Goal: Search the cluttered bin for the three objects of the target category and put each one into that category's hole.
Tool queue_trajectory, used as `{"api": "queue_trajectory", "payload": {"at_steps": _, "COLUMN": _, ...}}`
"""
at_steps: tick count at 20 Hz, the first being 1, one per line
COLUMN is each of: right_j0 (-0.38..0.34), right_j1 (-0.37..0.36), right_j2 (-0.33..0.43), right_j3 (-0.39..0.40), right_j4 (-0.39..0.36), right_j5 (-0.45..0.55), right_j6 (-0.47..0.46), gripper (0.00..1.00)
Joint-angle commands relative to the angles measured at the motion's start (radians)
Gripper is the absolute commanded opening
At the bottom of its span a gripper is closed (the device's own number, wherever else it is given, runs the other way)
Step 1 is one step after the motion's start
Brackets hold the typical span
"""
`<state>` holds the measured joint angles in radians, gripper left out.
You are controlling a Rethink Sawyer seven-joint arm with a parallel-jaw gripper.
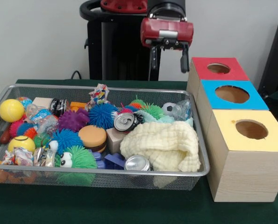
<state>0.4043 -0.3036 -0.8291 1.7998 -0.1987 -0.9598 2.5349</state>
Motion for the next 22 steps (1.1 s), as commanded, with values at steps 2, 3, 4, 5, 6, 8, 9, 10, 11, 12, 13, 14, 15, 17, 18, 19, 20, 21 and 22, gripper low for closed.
{"api": "queue_trajectory", "payload": {"at_steps": 2, "right_j0": 0.072, "right_j1": -0.125, "right_j2": -0.035, "right_j3": 0.113, "right_j4": -0.133, "right_j5": 0.197, "right_j6": -0.008, "gripper": 1.00}}
{"api": "queue_trajectory", "payload": {"at_steps": 3, "right_j0": 0.075, "right_j1": -0.153, "right_j2": -0.032, "right_j3": 0.099, "right_j4": -0.163, "right_j5": 0.247, "right_j6": 0.007, "gripper": 1.00}}
{"api": "queue_trajectory", "payload": {"at_steps": 4, "right_j0": 0.070, "right_j1": -0.191, "right_j2": -0.014, "right_j3": 0.085, "right_j4": -0.204, "right_j5": 0.311, "right_j6": 0.026, "gripper": 1.00}}
{"api": "queue_trajectory", "payload": {"at_steps": 5, "right_j0": 0.065, "right_j1": -0.229, "right_j2": 0.005, "right_j3": 0.070, "right_j4": -0.244, "right_j5": 0.375, "right_j6": 0.045, "gripper": 1.00}}
{"api": "queue_trajectory", "payload": {"at_steps": 6, "right_j0": 0.059, "right_j1": -0.267, "right_j2": 0.024, "right_j3": 0.056, "right_j4": -0.285, "right_j5": 0.439, "right_j6": 0.064, "gripper": 1.00}}
{"api": "queue_trajectory", "payload": {"at_steps": 8, "right_j0": -0.053, "right_j1": -0.455, "right_j2": 0.228, "right_j3": 0.081, "right_j4": -0.463, "right_j5": 0.713, "right_j6": 0.078, "gripper": 1.00}}
{"api": "queue_trajectory", "payload": {"at_steps": 9, "right_j0": -0.119, "right_j1": -0.544, "right_j2": 0.328, "right_j3": 0.114, "right_j4": -0.514, "right_j5": 0.817, "right_j6": 0.060, "gripper": 1.00}}
{"api": "queue_trajectory", "payload": {"at_steps": 10, "right_j0": -0.184, "right_j1": -0.634, "right_j2": 0.429, "right_j3": 0.147, "right_j4": -0.565, "right_j5": 0.921, "right_j6": 0.042, "gripper": 1.00}}
{"api": "queue_trajectory", "payload": {"at_steps": 11, "right_j0": -0.272, "right_j1": -0.746, "right_j2": 0.536, "right_j3": 0.213, "right_j4": -0.555, "right_j5": 1.011, "right_j6": -0.025, "gripper": 1.00}}
{"api": "queue_trajectory", "payload": {"at_steps": 12, "right_j0": -0.306, "right_j1": -0.810, "right_j2": 0.575, "right_j3": 0.246, "right_j4": -0.533, "right_j5": 1.044, "right_j6": -0.076, "gripper": 1.00}}
{"api": "queue_trajectory", "payload": {"at_steps": 13, "right_j0": -0.341, "right_j1": -0.875, "right_j2": 0.614, "right_j3": 0.279, "right_j4": -0.510, "right_j5": 1.077, "right_j6": -0.127, "gripper": 1.00}}
{"api": "queue_trajectory", "payload": {"at_steps": 14, "right_j0": -0.356, "right_j1": -0.909, "right_j2": 0.626, "right_j3": 0.294, "right_j4": -0.490, "right_j5": 1.090, "right_j6": -0.166, "gripper": 1.00}}
{"api": "queue_trajectory", "payload": {"at_steps": 15, "right_j0": -0.350, "right_j1": -0.943, "right_j2": 0.617, "right_j3": 0.300, "right_j4": -0.477, "right_j5": 1.098, "right_j6": -0.201, "gripper": 1.00}}
{"api": "queue_trajectory", "payload": {"at_steps": 17, "right_j0": -0.347, "right_j1": -0.975, "right_j2": 0.608, "right_j3": 0.307, "right_j4": -0.474, "right_j5": 1.096, "right_j6": -0.222, "gripper": 1.00}}
{"api": "queue_trajectory", "payload": {"at_steps": 18, "right_j0": -0.367, "right_j1": -0.989, "right_j2": 0.628, "right_j3": 0.316, "right_j4": -0.466, "right_j5": 1.102, "right_j6": -0.226, "gripper": 1.00}}
{"api": "queue_trajectory", "payload": {"at_steps": 19, "right_j0": -0.449, "right_j1": -1.013, "right_j2": 0.716, "right_j3": 0.365, "right_j4": -0.457, "right_j5": 1.090, "right_j6": -0.206, "gripper": 1.00}}
{"api": "queue_trajectory", "payload": {"at_steps": 20, "right_j0": -0.494, "right_j1": -1.010, "right_j2": 0.759, "right_j3": 0.386, "right_j4": -0.447, "right_j5": 1.087, "right_j6": -0.194, "gripper": 1.00}}
{"api": "queue_trajectory", "payload": {"at_steps": 21, "right_j0": -0.538, "right_j1": -1.006, "right_j2": 0.802, "right_j3": 0.407, "right_j4": -0.437, "right_j5": 1.085, "right_j6": -0.181, "gripper": 1.00}}
{"api": "queue_trajectory", "payload": {"at_steps": 22, "right_j0": -0.548, "right_j1": -0.979, "right_j2": 0.812, "right_j3": 0.403, "right_j4": -0.455, "right_j5": 1.072, "right_j6": -0.163, "gripper": 1.00}}
